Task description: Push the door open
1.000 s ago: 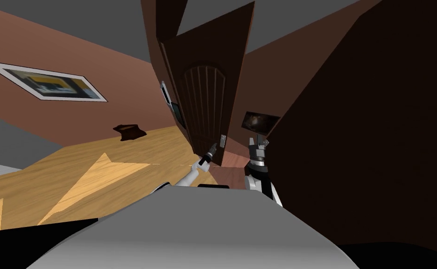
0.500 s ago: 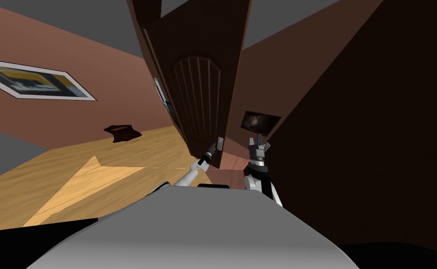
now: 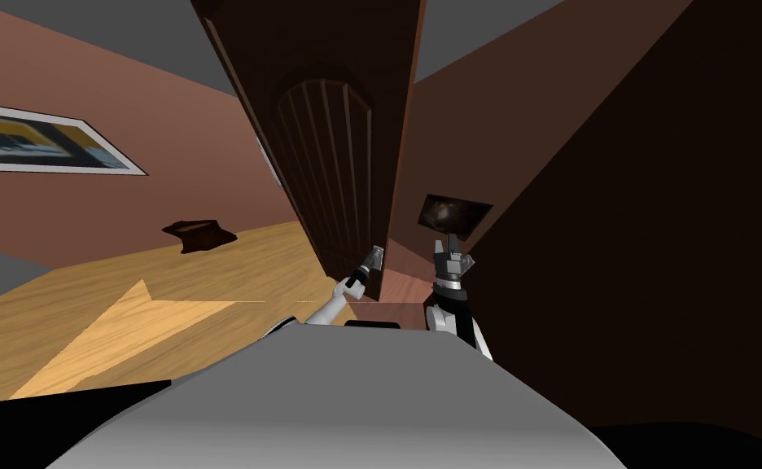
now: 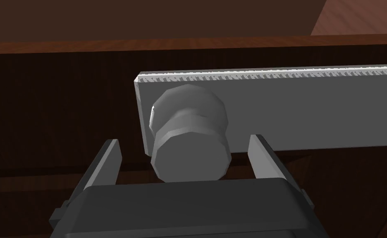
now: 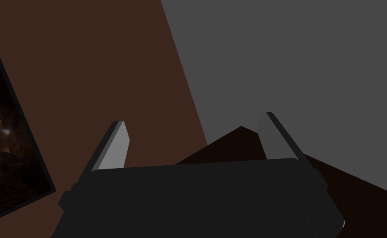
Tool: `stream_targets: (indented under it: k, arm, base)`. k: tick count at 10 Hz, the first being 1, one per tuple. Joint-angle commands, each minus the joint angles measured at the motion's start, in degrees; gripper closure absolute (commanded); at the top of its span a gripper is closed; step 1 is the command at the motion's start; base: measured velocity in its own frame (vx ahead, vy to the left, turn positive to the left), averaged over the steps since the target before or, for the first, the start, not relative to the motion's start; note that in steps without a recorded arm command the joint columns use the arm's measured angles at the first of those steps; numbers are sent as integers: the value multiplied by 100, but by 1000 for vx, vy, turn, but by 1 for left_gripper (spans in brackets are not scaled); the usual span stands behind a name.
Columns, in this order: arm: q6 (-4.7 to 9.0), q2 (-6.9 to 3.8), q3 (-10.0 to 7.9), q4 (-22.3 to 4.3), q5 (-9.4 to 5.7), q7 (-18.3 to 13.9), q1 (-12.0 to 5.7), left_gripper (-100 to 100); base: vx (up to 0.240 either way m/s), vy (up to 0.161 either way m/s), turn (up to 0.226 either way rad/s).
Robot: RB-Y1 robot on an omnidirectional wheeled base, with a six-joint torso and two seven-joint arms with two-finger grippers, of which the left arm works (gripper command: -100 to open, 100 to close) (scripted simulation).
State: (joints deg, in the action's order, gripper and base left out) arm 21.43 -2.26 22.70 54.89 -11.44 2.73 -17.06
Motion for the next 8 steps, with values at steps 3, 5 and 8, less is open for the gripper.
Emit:
stream_targets:
  k: [3,5,8]
  arm:
    - [0,0,0,0,0,0,0,100]
    - [0,0,0,0,0,0,0,100]
    - [-15,-35,60,6,13,-10,17,100]
  base:
    - [14,-7,-1]
    - [-19,11,-3]
    - [24,-1,48]
